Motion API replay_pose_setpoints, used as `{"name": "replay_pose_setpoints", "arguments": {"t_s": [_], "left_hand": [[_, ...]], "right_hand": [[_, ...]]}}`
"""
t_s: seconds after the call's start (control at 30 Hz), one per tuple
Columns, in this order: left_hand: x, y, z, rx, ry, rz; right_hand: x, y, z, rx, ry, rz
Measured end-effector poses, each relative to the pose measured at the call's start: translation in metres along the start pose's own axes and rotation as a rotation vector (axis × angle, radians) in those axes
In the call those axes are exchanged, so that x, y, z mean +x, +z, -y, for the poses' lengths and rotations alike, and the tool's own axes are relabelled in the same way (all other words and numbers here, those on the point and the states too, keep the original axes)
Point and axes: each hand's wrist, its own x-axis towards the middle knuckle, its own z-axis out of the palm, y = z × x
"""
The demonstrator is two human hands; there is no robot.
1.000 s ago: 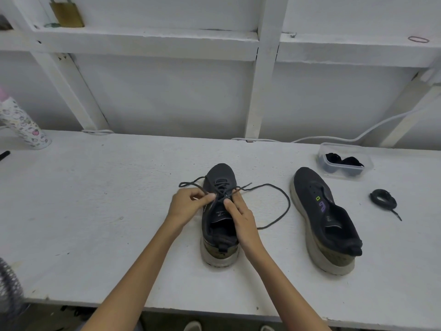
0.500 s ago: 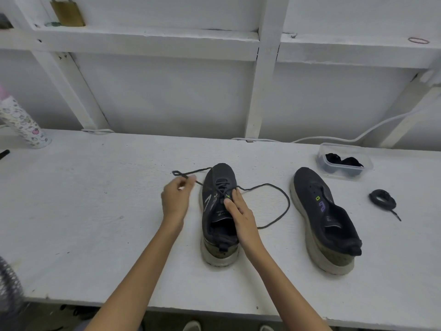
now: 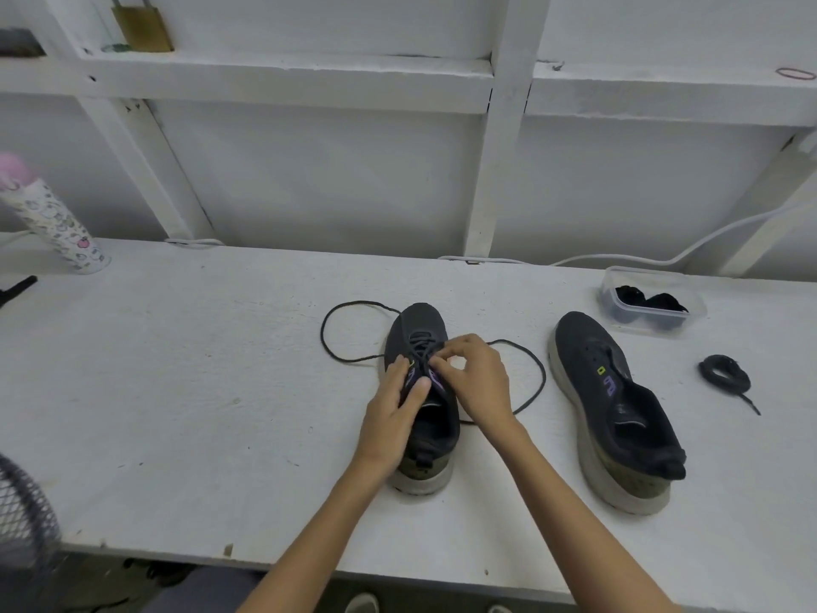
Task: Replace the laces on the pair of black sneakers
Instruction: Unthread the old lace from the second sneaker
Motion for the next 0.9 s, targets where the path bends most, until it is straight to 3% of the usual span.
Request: {"name": "replay_pose_setpoints", "arguments": {"t_s": [0.17, 0.33, 0.4, 0.53, 0.7, 0.9], "left_hand": [[0.002, -0.005, 0.000, 0.014, 0.005, 0.044], [0.001, -0.005, 0.001, 0.015, 0.004, 0.069], [0.002, -0.005, 0.001, 0.014, 0.005, 0.065], [0.002, -0.004, 0.001, -0.003, 0.004, 0.056], [0.002, -0.003, 0.001, 0.011, 0.004, 0.061], [0.003, -0.005, 0.001, 0.027, 0.009, 0.077]], "right_hand": [[0.014, 0.004, 0.005, -0.189, -0.055, 0.061], [0.024, 0.007, 0.011, -0.255, -0.063, -0.001], [0.027, 0.008, 0.007, -0.183, -0.038, 0.016], [0.026, -0.007, -0.009, 0.218, 0.106, 0.112], [0.019, -0.008, -0.010, 0.197, 0.074, 0.152], [0.032, -0.016, -0.001, 0.368, 0.139, 0.045]]}}
